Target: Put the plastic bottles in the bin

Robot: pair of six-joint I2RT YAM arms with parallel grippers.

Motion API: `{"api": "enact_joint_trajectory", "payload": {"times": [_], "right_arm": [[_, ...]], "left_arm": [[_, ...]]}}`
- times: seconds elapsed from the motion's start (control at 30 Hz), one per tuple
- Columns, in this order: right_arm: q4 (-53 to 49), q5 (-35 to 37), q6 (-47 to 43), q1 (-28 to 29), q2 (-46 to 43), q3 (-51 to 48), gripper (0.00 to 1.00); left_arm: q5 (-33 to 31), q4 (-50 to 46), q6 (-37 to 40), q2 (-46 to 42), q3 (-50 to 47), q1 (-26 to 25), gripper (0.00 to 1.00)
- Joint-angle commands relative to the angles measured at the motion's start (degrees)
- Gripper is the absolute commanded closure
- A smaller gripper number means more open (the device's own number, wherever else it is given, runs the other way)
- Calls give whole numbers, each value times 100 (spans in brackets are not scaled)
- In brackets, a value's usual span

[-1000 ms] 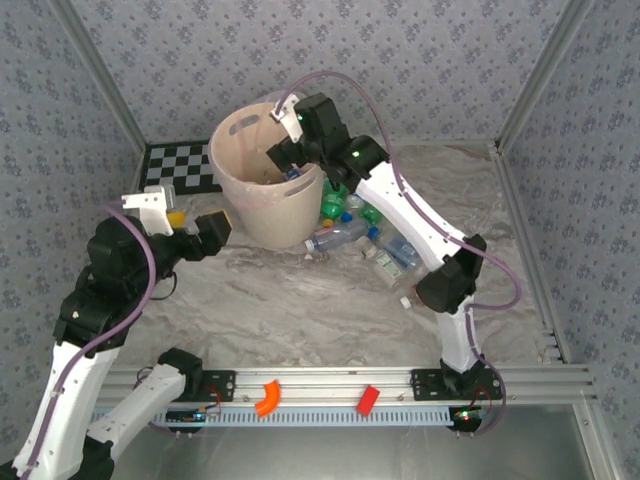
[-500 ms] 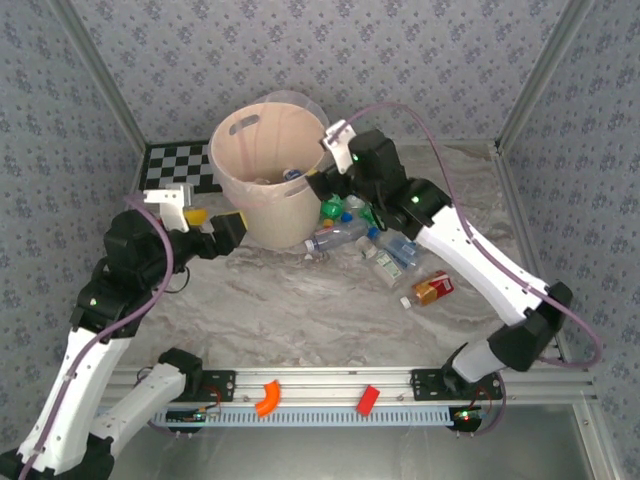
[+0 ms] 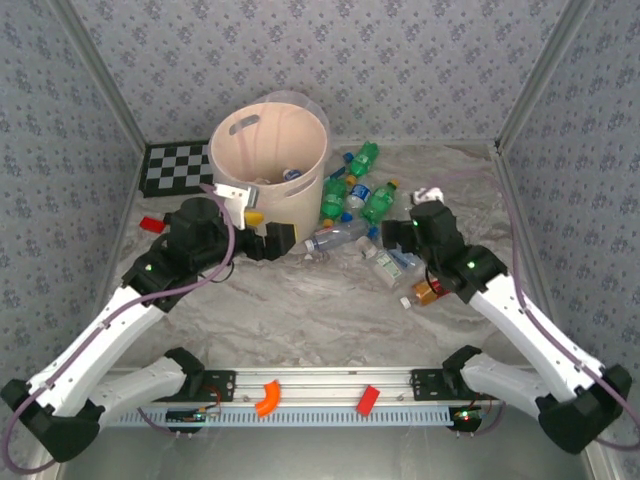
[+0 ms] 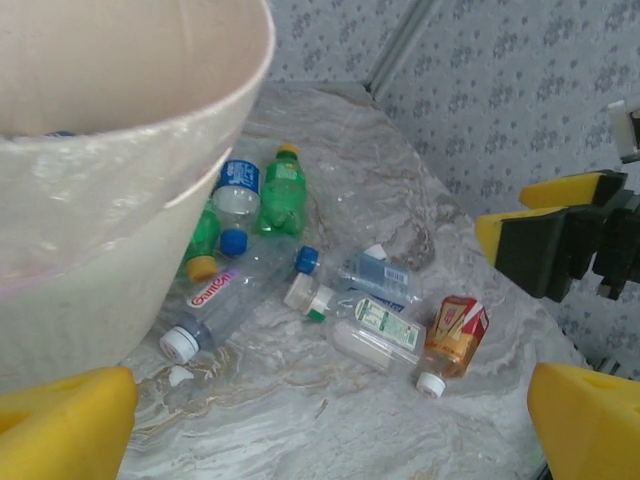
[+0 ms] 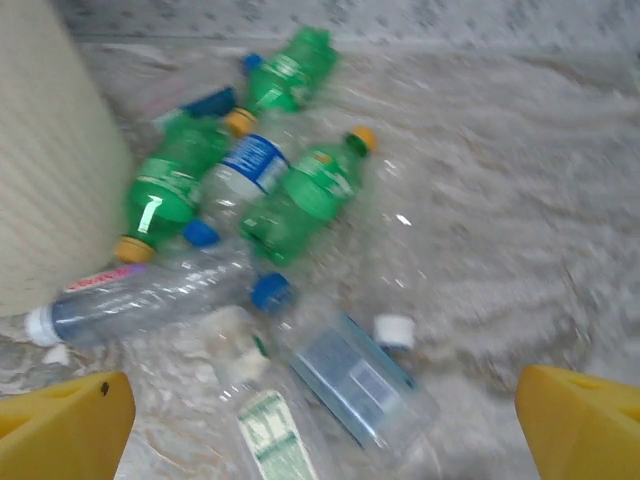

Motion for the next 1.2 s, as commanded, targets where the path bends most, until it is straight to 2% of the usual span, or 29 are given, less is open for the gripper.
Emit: {"api": "enact_joint_trajectory", "payload": {"times": [0.0,0.1,0.23,0.37,0.67,0.9,1.17], "right_arm": [[-711,-135,1083,-387,-408,-391,0],[-980,-652,1409,-886,-756,-750,1],[-1339,-888,1706,-1450,-1022,-1071,0],[-1427,-1454,2064,-2039,-1143,-1385,0],[-779,-3096,2580,-3355,-1147,-2317,9],[71,-3778,2683,-3712,-1003,-2815,10],[752,-3854,2714,-3749,-434,-2945,14]], "left_arm": [[-137,307,194,153,122,-120,0],[-169,381,238,259,178,-214,0],[-242,431,304,312,169,-348,0],[-353,425,370,330,131,-474,0],[-546,406,406,257,9,-555,0],[-596,353,431,300,19,-560,0],[-600,282,432,390,115,-562,0]]}}
